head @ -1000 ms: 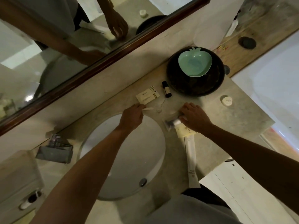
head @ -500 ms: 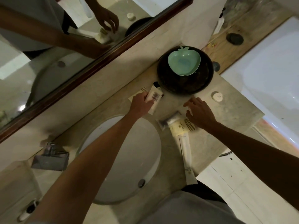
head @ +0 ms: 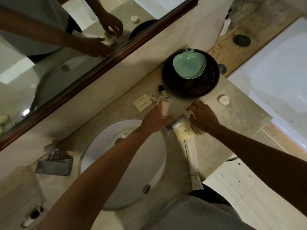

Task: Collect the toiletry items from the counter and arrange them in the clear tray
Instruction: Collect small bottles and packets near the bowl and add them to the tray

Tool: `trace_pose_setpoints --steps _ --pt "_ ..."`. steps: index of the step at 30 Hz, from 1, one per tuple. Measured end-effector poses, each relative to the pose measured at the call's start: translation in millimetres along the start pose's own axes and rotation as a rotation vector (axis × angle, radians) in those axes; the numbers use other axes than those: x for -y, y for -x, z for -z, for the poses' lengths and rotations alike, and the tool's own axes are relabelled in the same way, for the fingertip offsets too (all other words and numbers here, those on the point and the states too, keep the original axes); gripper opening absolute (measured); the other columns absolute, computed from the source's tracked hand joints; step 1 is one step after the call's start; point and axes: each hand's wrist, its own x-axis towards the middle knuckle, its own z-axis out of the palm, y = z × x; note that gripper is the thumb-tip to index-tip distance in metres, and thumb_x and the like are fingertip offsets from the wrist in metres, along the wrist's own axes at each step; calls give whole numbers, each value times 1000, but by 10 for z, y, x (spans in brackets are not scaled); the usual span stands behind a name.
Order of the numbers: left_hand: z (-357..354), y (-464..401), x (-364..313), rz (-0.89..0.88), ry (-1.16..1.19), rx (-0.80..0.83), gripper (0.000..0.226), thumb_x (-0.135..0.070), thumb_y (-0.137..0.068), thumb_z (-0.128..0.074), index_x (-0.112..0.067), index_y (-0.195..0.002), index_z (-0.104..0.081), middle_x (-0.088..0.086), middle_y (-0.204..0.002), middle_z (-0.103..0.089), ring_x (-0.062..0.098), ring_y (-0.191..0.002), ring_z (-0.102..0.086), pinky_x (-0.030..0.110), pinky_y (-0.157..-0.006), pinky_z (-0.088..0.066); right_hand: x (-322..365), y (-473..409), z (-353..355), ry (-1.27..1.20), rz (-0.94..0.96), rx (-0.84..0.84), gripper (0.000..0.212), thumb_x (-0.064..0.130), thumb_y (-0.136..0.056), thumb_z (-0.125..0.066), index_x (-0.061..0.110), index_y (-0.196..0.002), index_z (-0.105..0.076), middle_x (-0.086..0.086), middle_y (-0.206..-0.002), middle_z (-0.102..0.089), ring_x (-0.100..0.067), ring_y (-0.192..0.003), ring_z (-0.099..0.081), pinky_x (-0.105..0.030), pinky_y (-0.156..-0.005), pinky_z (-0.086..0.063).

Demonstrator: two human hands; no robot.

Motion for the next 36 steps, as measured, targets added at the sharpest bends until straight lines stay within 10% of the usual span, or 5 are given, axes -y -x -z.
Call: trace_pose_setpoints --steps 5,11,21,27,36 --pt "-44 -92 34 -103 -73 -221 31 -20 -93 -53 -17 -123 -57 6 -117 -64 23 -106 -60 35 -84 -52 -61 96 -4 3 -21 20 33 19 -86 -64 13 -118 -62 -10 -124 -55 -27 -113 -51 -41 -92 -47" --pt "179 -436 275 -752 -909 -75 60 -5 -82 -55 -20 -139 -43 5 -149 -39 26 -129 -45 40 -98 -46 -112 200 -23 6 -28 30 34 19 -86 -64 13 -120 -62 -9 -124 -55 -27 -112 -51 -41 -93 -46" --pt "48 -259 324 -263 -856 -31 48 -33 -89 -58 -8 -128 -45 12 -126 -52 25 -102 -57 37 -68 -52 -211 233 -17 14 -15 15 32 20 -84 -67 14 -116 -65 -10 -123 -55 -29 -111 -51 -44 -94 -46" --pt "21 -353 389 -475 -681 -2 75 -34 -74 -73 -15 -139 -40 8 -139 -48 27 -118 -49 40 -95 -43 -173 232 4 26 -6 27 32 19 -84 -66 14 -115 -66 -11 -122 -55 -30 -110 -51 -44 -91 -45" --pt "-109 -245 411 -219 -436 -165 44 -29 -84 -58 -7 -120 -46 14 -117 -50 32 -100 -54 40 -81 -41 97 88 38 110 5 39 41 19 -84 -67 11 -123 -60 -13 -128 -55 -31 -116 -50 -44 -97 -42"
